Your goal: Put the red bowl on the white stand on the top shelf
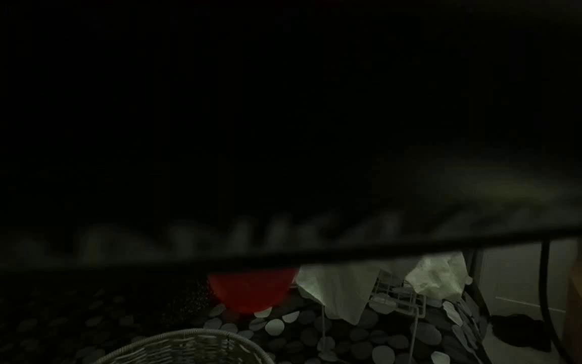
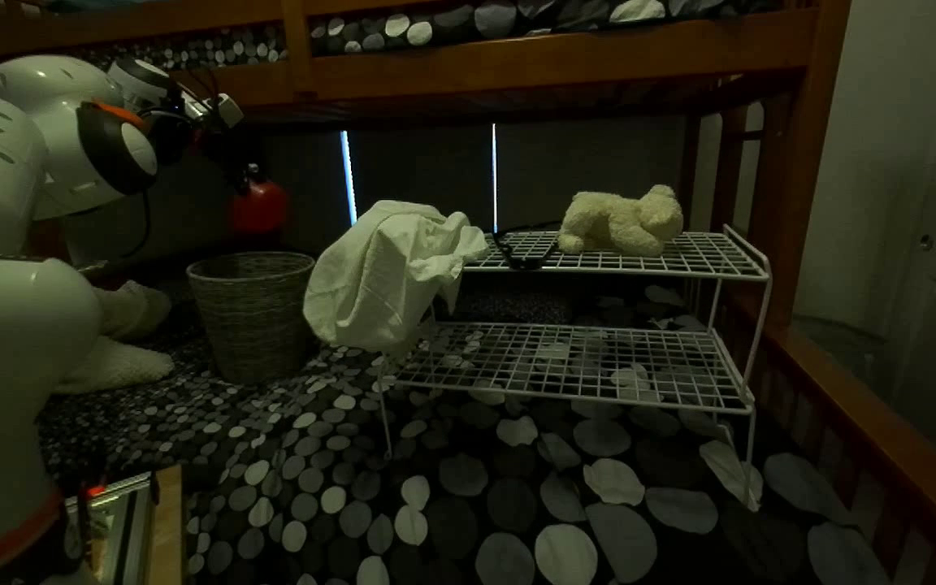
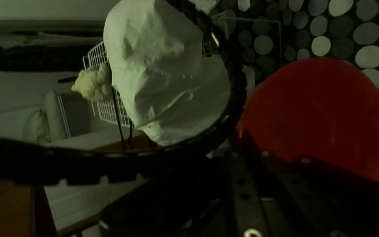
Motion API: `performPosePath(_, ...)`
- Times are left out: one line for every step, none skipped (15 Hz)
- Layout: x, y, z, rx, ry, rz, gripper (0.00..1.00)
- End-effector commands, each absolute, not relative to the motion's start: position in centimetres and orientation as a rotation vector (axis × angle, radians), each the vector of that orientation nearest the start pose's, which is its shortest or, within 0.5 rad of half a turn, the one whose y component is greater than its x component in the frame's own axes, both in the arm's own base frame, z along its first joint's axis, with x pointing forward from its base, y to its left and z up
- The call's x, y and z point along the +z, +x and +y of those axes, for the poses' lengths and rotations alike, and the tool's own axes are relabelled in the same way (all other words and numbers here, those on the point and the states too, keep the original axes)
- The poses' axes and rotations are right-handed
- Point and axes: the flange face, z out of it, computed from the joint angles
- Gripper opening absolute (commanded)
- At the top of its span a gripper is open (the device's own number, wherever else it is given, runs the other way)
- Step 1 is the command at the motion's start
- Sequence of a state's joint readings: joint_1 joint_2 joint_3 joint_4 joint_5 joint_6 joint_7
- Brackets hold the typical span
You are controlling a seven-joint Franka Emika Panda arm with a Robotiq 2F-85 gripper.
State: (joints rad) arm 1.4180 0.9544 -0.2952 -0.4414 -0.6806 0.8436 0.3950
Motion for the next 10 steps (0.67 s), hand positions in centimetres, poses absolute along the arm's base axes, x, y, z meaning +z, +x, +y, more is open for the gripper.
performPosePath(52.0, 25.8, 62.6, 0.327, 2.158, 0.45, 0.03)
performPosePath(52.1, 25.6, 62.4, 0.319, 2.17, 0.435, 0.03)
performPosePath(52.3, 25.4, 62.4, 0.315, 2.178, 0.431, 0.03)
performPosePath(52.5, 25.2, 62.3, 0.315, 2.183, 0.43, 0.03)
performPosePath(52.6, 25.2, 62.3, 0.315, 2.187, 0.429, 0.03)
performPosePath(52.6, 25.2, 62.3, 0.315, 2.188, 0.428, 0.03)
performPosePath(52.6, 25.2, 62.3, 0.315, 2.188, 0.428, 0.01)
performPosePath(53.5, 25.8, 61.7, 0.309, 2.211, 0.405, 0.01)
performPosePath(54.6, 26.2, 61.1, 0.312, 2.223, 0.394, 0.01)
performPosePath(55.7, 26.2, 60.8, 0.322, 2.231, 0.397, 0.01)
